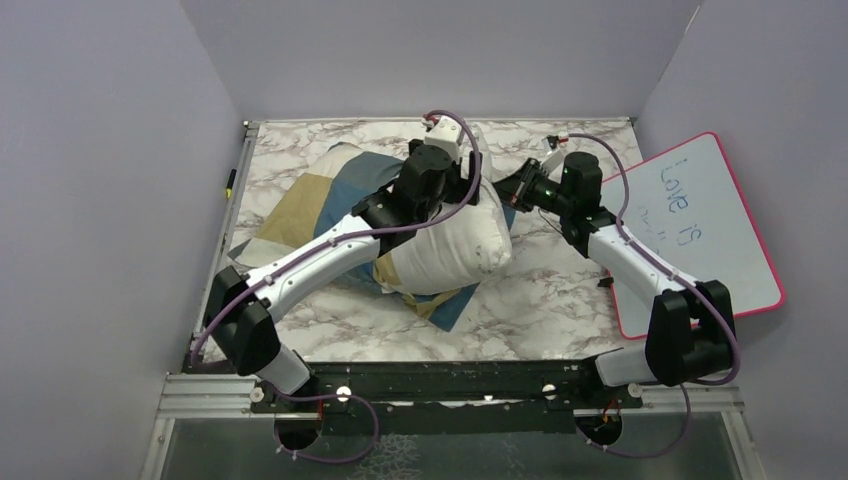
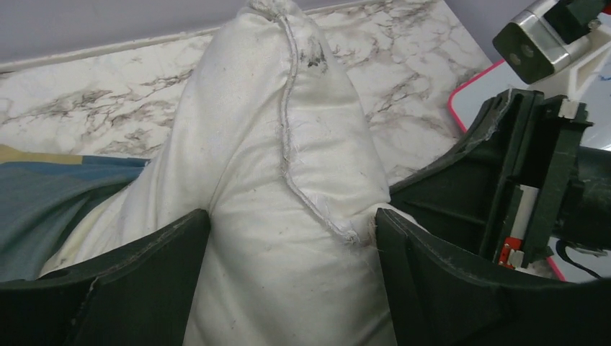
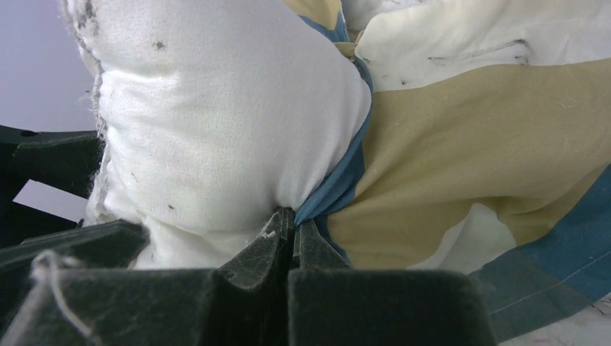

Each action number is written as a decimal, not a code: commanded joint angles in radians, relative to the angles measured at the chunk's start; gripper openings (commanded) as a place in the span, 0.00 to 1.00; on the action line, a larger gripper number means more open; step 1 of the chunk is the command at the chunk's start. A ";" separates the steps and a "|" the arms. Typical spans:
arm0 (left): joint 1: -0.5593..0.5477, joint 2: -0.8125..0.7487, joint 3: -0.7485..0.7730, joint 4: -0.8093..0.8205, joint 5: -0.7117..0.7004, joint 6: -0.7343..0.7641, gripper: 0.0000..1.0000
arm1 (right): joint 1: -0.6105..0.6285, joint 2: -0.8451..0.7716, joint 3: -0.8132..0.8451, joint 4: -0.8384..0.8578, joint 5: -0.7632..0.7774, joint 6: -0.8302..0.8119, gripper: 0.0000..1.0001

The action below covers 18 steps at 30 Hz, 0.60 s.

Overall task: Put the pillow into the pillowcase
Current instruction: Stuff the pillow into the pillowcase.

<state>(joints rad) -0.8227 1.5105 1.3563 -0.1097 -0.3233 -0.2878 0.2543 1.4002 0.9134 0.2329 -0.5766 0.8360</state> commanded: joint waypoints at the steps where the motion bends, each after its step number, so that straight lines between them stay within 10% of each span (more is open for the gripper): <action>1: 0.004 0.106 0.040 -0.113 -0.117 0.031 0.84 | 0.000 -0.049 -0.008 0.131 0.001 -0.034 0.00; 7: 0.035 0.305 -0.092 -0.004 -0.157 -0.052 0.05 | -0.013 0.059 0.073 0.234 0.105 -0.128 0.00; 18: 0.050 0.587 -0.180 0.033 -0.173 -0.129 0.00 | -0.146 -0.074 0.190 0.272 -0.074 -0.095 0.00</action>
<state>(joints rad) -0.8223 1.9263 1.3071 0.2745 -0.4614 -0.4278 0.1326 1.6012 1.0122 0.1757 -0.5613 0.7238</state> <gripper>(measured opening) 0.061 0.008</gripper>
